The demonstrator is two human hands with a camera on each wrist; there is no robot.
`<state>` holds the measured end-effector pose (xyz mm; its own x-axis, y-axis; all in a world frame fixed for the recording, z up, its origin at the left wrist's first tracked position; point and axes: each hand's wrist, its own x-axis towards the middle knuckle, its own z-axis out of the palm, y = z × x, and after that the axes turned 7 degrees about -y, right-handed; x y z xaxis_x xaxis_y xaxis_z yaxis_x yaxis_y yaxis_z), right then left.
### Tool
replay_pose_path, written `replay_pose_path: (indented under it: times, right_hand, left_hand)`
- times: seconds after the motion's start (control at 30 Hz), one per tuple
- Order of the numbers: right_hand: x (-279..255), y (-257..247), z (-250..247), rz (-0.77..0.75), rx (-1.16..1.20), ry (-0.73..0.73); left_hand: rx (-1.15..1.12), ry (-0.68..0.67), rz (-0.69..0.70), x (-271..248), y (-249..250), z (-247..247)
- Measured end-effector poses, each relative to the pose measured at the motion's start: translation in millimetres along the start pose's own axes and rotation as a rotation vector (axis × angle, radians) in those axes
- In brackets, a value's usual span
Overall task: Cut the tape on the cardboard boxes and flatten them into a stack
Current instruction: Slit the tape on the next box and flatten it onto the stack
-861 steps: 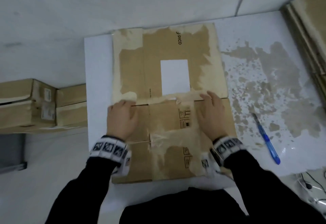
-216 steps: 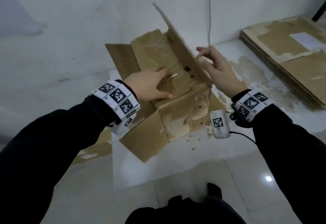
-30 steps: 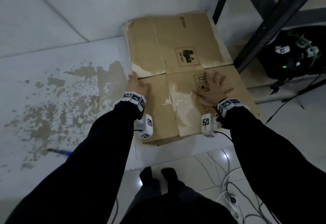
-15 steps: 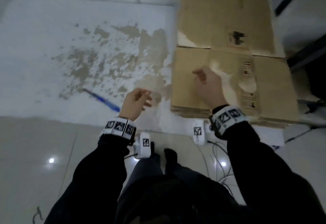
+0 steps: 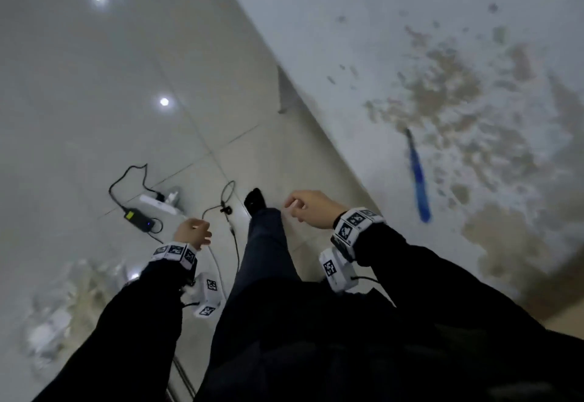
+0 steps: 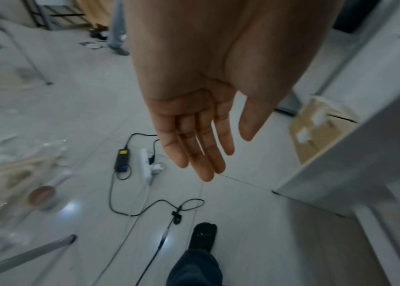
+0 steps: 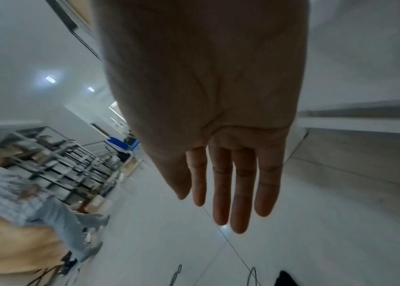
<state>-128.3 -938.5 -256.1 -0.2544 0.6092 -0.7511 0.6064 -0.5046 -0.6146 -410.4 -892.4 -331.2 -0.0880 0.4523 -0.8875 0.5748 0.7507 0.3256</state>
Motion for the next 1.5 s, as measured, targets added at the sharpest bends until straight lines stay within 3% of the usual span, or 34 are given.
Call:
replay_pose_path:
  times: [0.1,0.2,0.37,0.53,0.77,0.87,1.0,1.17,1.27,1.37,1.5]
  right_hand:
    - [65,-33,-27,0.116,0.023,-0.031]
    - [117,-61,-56,0.225,0.096,0.029]
    - [196,-93,-100,0.367,0.146,0.098]
    - [269,-140,-150,0.471,0.297,0.021]
    - [396,-244,-243,0.372,0.382,0.062]
    - [433,-298,-289,0.266,0.354,0.101]
    - [469,-331,-344,0.203,0.373,0.151]
    - [507,-310,-400,0.336,0.663,0.272]
    - [527,-271,-423,0.451,0.953,0.395]
    - [530,-231,-449,0.550,1.179,0.500]
    - [537,-158,-475,0.702,1.307,0.709]
  left_hand:
    - [-0.065,-0.015,-0.100,25,9,-51]
    - [-0.080,-0.013,-0.162,41,34,-93]
    - [-0.061,-0.016,-0.044,73,119,-146]
    - [-0.083,-0.077,0.016,127,218,-192]
    - [-0.034,-0.039,-0.001,199,352,-281]
    - [-0.009,-0.008,-0.032,229,405,-325]
    - [0.068,-0.007,-0.056,277,475,-369]
    - [0.261,-0.077,-0.149,365,577,-398]
    - [0.419,-0.072,-0.090,421,651,-388]
    - [0.613,-0.104,0.039,467,726,-343]
    - [0.813,-0.271,0.253,508,823,-234]
